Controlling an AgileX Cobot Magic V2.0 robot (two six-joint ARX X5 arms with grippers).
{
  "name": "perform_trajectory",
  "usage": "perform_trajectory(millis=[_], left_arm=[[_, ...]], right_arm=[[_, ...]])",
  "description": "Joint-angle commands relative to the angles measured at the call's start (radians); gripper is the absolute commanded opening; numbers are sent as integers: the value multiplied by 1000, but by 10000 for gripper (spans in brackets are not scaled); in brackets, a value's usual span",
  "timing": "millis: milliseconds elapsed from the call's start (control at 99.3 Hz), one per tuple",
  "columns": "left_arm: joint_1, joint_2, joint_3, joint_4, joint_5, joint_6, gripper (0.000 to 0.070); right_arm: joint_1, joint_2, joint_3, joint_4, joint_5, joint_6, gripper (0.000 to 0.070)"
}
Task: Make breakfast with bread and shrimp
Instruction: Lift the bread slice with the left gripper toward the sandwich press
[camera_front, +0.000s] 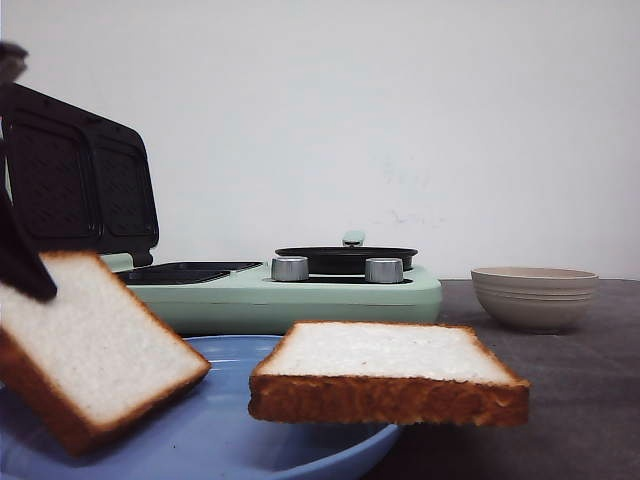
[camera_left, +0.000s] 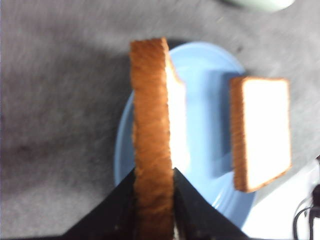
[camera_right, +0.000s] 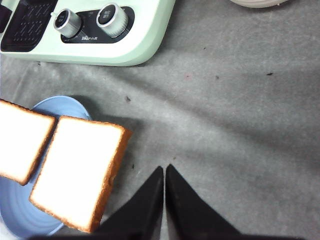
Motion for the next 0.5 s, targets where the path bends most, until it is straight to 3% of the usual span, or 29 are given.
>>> perform_trajectory(millis=[0, 494], left_arm=[[-2, -13, 13, 8, 0, -10, 3], [-4, -109, 16, 132, -20, -66, 4]], right_arm=[[1, 3, 14, 3, -3, -12, 3], [1, 3, 14, -4, -6, -11, 3]])
